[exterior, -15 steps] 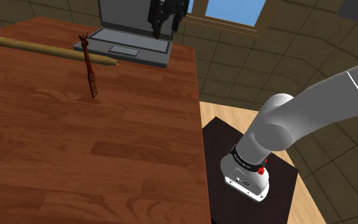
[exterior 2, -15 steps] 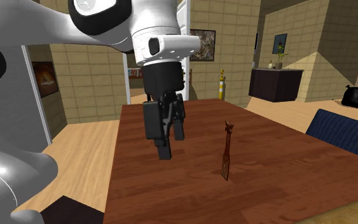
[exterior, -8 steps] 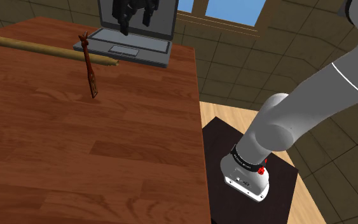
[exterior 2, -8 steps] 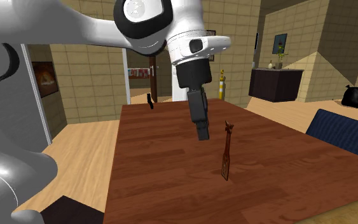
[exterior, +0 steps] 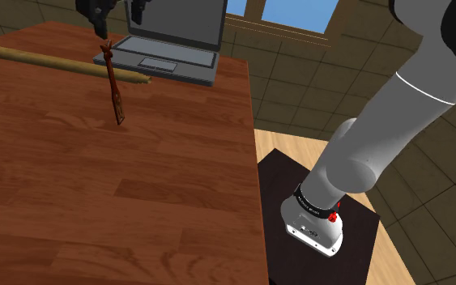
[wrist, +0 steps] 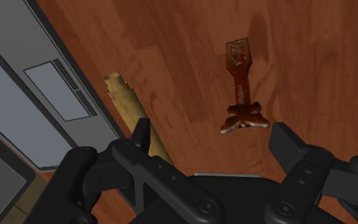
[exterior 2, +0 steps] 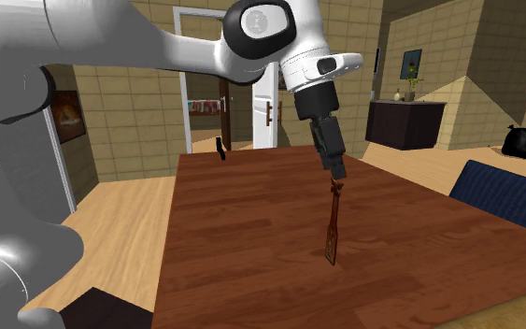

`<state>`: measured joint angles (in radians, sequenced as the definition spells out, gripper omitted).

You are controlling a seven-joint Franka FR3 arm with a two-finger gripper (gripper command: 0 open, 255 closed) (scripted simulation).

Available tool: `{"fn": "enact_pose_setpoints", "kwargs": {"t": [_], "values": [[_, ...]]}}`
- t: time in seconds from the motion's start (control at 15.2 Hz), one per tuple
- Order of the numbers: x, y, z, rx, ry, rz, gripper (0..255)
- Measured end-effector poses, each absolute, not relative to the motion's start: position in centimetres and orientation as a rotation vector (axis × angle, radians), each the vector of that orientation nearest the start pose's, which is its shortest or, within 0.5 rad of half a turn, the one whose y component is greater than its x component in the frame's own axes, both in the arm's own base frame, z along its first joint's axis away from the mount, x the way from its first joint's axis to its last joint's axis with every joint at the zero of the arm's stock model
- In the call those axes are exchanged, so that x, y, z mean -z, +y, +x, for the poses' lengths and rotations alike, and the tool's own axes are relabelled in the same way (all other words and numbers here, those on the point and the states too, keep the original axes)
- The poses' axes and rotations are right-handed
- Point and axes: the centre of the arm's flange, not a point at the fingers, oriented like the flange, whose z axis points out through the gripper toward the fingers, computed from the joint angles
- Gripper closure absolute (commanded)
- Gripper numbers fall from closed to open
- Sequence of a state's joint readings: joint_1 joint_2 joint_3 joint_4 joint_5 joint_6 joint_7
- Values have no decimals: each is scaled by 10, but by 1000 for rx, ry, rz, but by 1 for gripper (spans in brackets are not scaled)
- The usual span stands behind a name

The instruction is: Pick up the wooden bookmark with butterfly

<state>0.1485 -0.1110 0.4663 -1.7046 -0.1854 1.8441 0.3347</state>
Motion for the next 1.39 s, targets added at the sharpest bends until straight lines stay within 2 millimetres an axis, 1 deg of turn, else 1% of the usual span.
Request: {"fn": "enact_pose_setpoints", "kwargs": {"t": [0.13,0.2,0.66,0.73,1.39], "values": [[-646,337,450,540,-535,-3151,0],[-644,341,453,546,-543,-3148,0],[-611,346,454,552,-550,-3146,0],[-608,345,453,552,-551,-3146,255],[-606,345,453,555,-551,-3144,255]]}}
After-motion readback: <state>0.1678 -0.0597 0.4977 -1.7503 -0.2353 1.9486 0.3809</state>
